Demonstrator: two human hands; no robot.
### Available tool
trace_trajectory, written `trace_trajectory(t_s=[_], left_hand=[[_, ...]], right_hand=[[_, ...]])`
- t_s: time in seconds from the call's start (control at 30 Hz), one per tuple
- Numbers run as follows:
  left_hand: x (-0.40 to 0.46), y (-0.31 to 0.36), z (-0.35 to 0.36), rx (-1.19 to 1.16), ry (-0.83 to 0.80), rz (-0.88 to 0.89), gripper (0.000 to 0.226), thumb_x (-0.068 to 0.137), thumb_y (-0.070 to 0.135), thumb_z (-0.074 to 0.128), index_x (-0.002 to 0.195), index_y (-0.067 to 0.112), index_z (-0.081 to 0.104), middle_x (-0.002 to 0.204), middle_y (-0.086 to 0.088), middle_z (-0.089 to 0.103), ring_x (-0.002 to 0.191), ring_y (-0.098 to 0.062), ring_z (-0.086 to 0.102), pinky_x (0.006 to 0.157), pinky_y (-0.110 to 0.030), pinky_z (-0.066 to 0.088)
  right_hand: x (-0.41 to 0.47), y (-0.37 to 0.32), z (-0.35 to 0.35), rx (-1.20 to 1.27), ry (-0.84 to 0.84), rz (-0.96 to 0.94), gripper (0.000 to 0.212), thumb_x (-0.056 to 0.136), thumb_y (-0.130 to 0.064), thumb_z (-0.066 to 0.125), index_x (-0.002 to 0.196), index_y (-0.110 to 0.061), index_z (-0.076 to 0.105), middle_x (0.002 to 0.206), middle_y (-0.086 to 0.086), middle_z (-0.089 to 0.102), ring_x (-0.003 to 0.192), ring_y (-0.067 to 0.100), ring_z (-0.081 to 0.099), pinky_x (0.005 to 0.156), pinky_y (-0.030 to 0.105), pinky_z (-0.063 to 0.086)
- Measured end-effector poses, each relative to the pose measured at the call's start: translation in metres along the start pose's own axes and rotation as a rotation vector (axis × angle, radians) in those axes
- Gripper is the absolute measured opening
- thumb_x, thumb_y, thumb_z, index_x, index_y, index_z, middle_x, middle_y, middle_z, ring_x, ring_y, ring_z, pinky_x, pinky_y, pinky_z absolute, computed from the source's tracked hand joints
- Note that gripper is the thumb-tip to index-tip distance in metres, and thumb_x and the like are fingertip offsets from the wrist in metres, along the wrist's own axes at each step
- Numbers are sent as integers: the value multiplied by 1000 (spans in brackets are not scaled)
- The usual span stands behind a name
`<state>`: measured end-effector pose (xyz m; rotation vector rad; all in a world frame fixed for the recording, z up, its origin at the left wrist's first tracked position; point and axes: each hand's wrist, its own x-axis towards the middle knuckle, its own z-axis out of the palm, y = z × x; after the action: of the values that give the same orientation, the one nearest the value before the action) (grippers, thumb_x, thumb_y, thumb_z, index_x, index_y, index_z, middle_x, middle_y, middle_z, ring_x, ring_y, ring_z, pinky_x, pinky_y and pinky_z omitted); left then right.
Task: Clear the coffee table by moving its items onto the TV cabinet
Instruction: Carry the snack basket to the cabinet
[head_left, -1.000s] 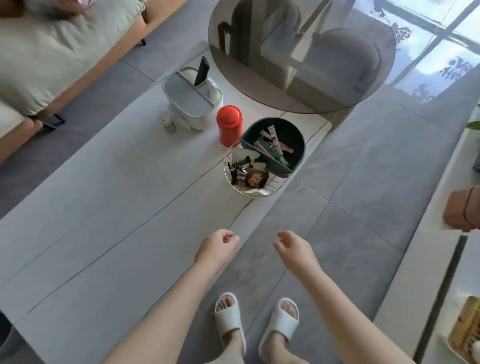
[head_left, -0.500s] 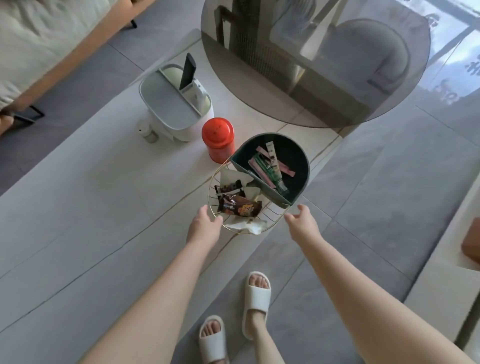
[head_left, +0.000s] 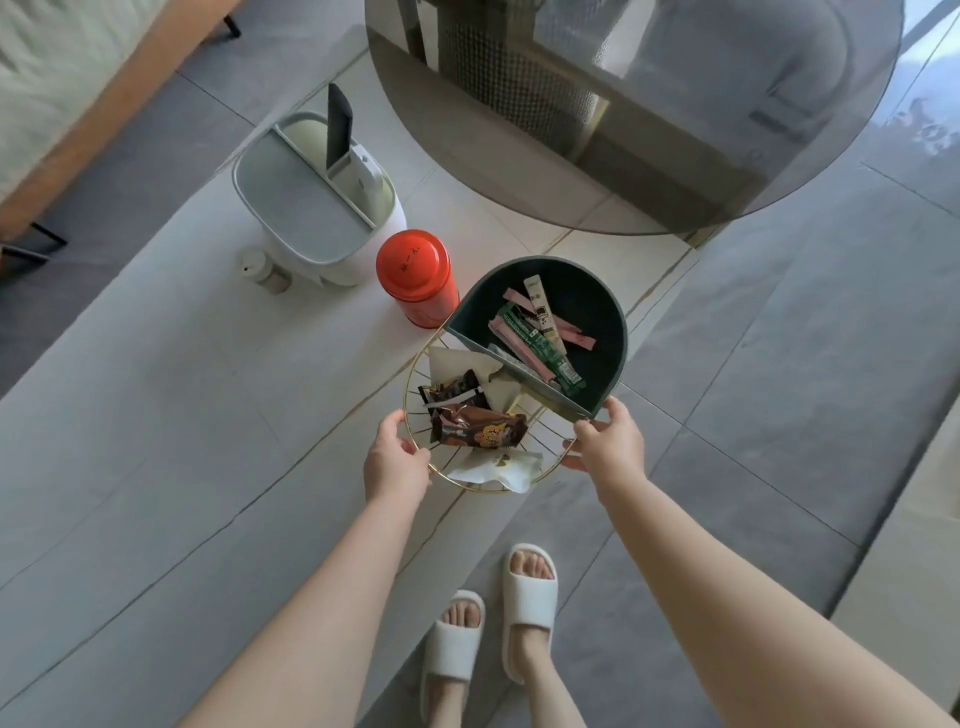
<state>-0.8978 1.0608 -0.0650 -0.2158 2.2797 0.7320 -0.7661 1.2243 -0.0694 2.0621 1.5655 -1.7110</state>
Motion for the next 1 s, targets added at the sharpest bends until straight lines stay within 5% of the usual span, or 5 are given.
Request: trace_trajectory(t_s=[0.23,0.43,0.57,0.7,1.0], left_hand=[[-22,-3,-8,46,-31,85,62,86,-1,58,139,25,40,98,-1,53,91,-27,65,81,-44,57],[-65,2,-20,-41,-181,133,64,84,-3,60,139,26,41,91,0,49,73,-20,62,55,-25,52],[-109,4,-16,-21,-313,210,64,84,-3,60,139,25,42,91,0,50,71,-19,62,56,-25,52],[-154,2,4,49,-462,319,61,86,2,59,139,25,42,91,0,52,73,-21,63,57,-26,52],[-266,-7,69,209,-858,387,55,91,-4,50,141,17,40,94,-10,54,65,-21,58,68,-33,51]], right_hand=[[-27,16,-16,81,55,0,44,92,-2,48,133,-19,46,95,4,60,76,21,65,59,32,58],[-81,45,-50,235,142,14,48,93,-2,48,138,-17,41,105,12,61,84,26,65,59,32,58],[-119,76,-87,328,225,48,51,93,-3,48,141,-15,36,114,16,61,82,24,65,52,25,56],[-156,120,-128,411,352,121,49,93,-6,48,140,-16,38,116,13,60,75,23,67,62,34,60],[-237,235,-217,713,592,271,53,92,-3,49,142,-14,35,125,16,58,94,34,67,61,34,60]])
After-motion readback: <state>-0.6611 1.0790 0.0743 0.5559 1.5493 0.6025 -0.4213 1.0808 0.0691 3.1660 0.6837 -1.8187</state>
